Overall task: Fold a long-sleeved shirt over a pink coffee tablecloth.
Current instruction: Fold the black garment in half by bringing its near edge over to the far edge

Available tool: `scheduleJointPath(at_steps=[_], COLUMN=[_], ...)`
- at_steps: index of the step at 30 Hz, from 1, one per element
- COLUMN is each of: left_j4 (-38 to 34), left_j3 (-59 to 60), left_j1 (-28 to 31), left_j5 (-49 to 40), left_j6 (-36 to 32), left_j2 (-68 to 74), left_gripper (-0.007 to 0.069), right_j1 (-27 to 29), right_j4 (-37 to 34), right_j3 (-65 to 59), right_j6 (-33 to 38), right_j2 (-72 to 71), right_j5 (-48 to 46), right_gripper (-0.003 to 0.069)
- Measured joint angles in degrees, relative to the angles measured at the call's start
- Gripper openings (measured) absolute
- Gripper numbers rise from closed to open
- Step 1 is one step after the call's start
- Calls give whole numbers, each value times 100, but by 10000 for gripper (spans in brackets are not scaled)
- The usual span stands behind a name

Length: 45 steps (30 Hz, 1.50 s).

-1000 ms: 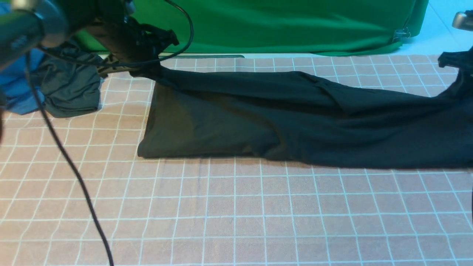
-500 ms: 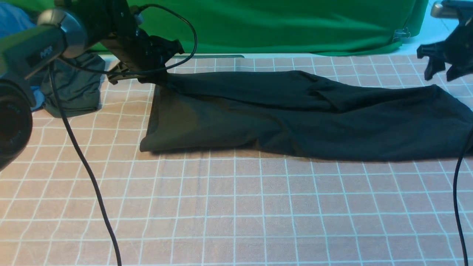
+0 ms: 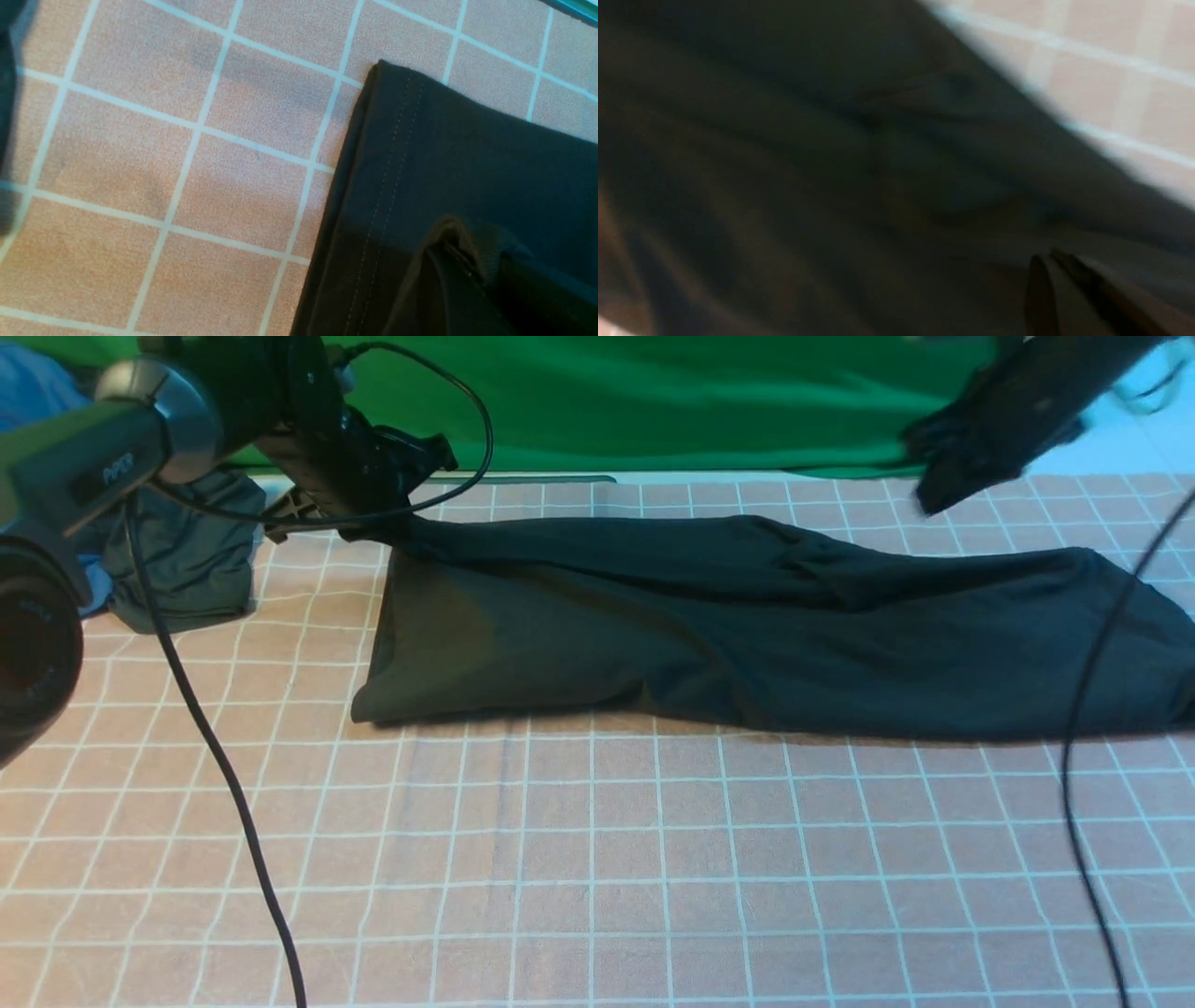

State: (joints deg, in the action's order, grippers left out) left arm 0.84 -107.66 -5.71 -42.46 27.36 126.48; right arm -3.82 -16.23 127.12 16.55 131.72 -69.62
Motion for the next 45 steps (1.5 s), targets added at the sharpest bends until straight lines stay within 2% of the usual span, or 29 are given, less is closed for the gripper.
scheduleJointPath(at_steps=[6, 12, 18, 28, 33, 41, 45], left_j4=[0, 0, 0, -84, -84, -84, -84], left_j3=[0, 0, 0, 0, 0, 0, 0], left_j1=[0, 0, 0, 0, 0, 0, 0], left_j5=[-139, -246, -260, -260, -260, -260, -260], left_j6=[21, 23, 2, -3, -3, -116, -116], left_j2=[0, 0, 0, 0, 0, 0, 0], left_gripper=[34, 34, 34, 34, 34, 34, 34], right_j1=[-406, -421, -421, -421, -421, -421, -421], right_j4=[-23, 60, 103, 182, 222, 245, 269], right_j3=[-529, -982, -995, -995, -995, -995, -972], right_j6=[39, 5, -133, -214, -262, -263, -263], right_j2=[206, 211, 218, 444, 468, 512, 512], right_j5=[-16, 87, 589, 706, 1350, 3085, 3209], right_gripper=[38, 38, 38, 38, 38, 38, 38])
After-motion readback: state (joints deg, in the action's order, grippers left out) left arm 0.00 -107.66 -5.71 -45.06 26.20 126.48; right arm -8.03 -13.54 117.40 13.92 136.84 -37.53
